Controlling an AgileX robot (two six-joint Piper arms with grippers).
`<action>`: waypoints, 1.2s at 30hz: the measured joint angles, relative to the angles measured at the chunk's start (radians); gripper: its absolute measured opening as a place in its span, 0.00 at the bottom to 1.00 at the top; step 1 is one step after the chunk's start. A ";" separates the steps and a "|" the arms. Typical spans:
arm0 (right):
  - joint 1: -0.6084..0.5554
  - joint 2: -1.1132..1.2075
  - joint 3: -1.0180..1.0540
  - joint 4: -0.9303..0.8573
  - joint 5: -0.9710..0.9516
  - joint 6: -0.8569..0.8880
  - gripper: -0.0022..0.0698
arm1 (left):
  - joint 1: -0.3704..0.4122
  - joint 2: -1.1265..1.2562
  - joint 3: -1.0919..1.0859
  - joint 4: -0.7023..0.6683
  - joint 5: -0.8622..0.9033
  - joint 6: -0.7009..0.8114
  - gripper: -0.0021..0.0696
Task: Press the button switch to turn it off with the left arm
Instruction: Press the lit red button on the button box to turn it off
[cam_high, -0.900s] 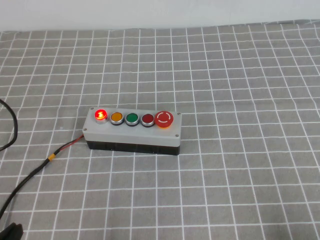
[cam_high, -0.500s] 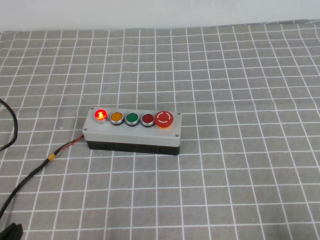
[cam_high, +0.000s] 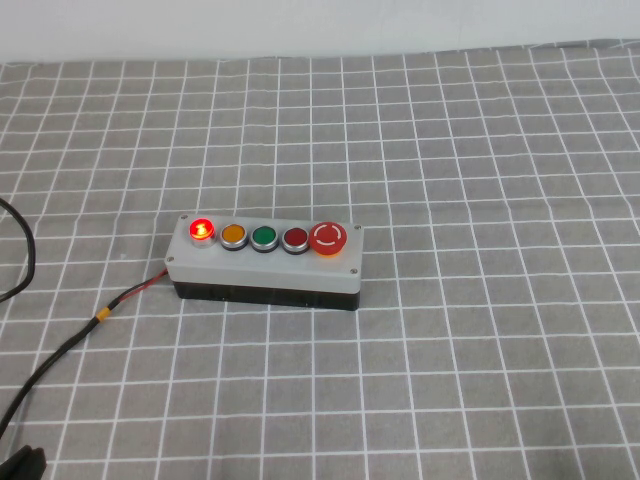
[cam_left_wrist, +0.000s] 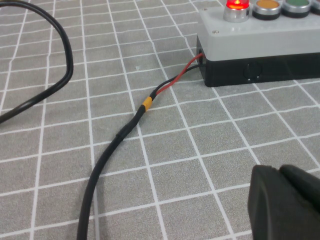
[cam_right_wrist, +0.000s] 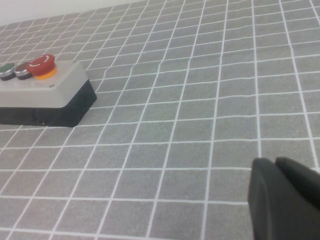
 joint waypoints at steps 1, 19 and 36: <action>0.000 0.000 0.000 0.000 0.000 0.000 0.01 | 0.000 0.000 0.000 0.000 0.000 0.000 0.02; 0.000 0.000 0.000 0.000 0.000 0.000 0.01 | 0.000 0.000 0.000 -0.175 -0.052 -0.071 0.02; 0.000 0.000 0.000 0.000 0.000 0.000 0.01 | 0.000 0.000 0.000 -0.483 -0.314 -0.107 0.02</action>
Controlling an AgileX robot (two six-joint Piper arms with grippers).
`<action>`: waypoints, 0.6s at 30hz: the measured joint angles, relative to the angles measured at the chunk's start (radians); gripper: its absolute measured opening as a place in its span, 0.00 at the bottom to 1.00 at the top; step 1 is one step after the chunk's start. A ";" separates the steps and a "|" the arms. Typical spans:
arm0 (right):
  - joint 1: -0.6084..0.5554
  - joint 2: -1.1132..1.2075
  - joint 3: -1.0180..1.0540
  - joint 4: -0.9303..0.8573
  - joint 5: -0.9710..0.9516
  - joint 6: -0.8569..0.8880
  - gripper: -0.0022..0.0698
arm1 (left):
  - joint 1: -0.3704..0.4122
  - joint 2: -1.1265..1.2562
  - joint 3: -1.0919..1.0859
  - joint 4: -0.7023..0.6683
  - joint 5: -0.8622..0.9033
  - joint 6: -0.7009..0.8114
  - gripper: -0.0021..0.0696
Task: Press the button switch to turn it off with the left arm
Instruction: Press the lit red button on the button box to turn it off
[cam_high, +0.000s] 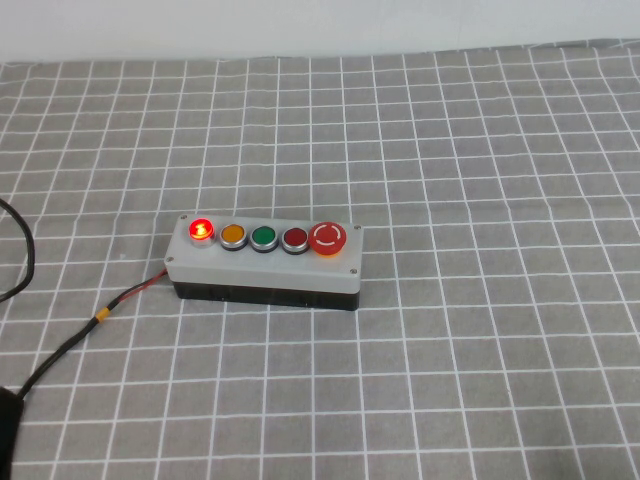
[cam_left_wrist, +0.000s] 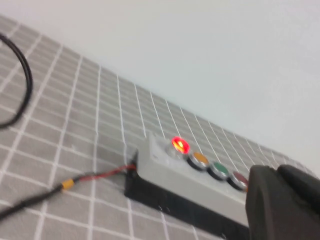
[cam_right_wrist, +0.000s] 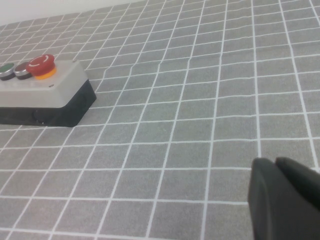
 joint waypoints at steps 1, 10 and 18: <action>0.000 0.000 0.000 0.000 0.000 0.000 0.01 | 0.000 0.002 -0.012 -0.005 0.024 0.000 0.02; 0.000 0.000 0.000 0.000 0.000 0.000 0.01 | 0.000 0.359 -0.361 0.037 0.349 0.032 0.02; 0.000 0.000 0.000 0.000 0.000 0.000 0.01 | 0.000 0.802 -0.737 0.167 0.612 0.110 0.02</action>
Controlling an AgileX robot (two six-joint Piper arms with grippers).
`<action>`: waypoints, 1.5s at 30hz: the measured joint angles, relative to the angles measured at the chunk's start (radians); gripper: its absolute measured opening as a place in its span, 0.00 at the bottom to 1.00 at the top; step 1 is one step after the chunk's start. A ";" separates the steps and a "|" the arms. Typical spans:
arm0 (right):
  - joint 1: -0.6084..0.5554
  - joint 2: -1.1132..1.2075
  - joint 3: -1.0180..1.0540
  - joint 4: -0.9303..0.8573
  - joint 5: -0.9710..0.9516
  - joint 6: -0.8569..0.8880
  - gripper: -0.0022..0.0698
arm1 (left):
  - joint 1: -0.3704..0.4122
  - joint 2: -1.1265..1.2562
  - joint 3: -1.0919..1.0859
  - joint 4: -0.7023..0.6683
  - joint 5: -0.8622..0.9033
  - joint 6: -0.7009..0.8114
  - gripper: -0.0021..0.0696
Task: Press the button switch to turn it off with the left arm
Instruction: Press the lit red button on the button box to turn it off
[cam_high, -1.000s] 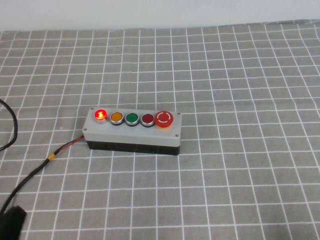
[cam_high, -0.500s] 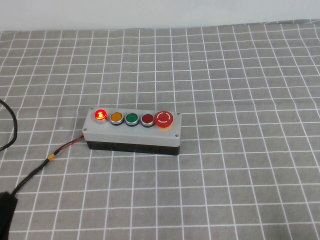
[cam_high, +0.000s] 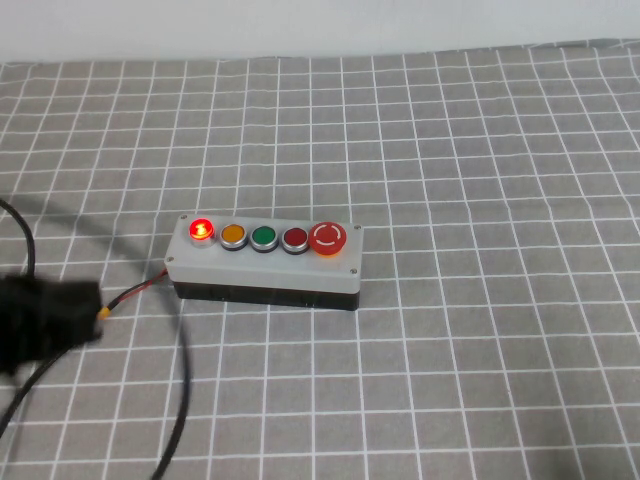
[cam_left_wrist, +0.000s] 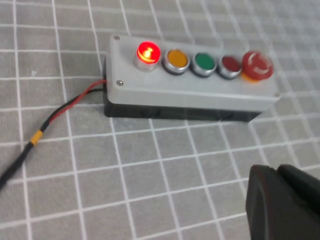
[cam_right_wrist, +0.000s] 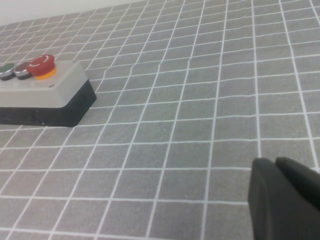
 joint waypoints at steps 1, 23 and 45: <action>0.000 0.000 0.000 0.000 0.000 0.000 0.01 | 0.000 0.053 -0.044 0.008 0.026 0.018 0.02; 0.000 0.000 0.000 0.000 0.000 0.000 0.01 | 0.000 0.951 -0.750 0.077 0.348 0.109 0.02; 0.000 0.000 0.000 0.000 0.000 0.000 0.01 | -0.050 1.107 -0.857 0.157 0.334 0.083 0.02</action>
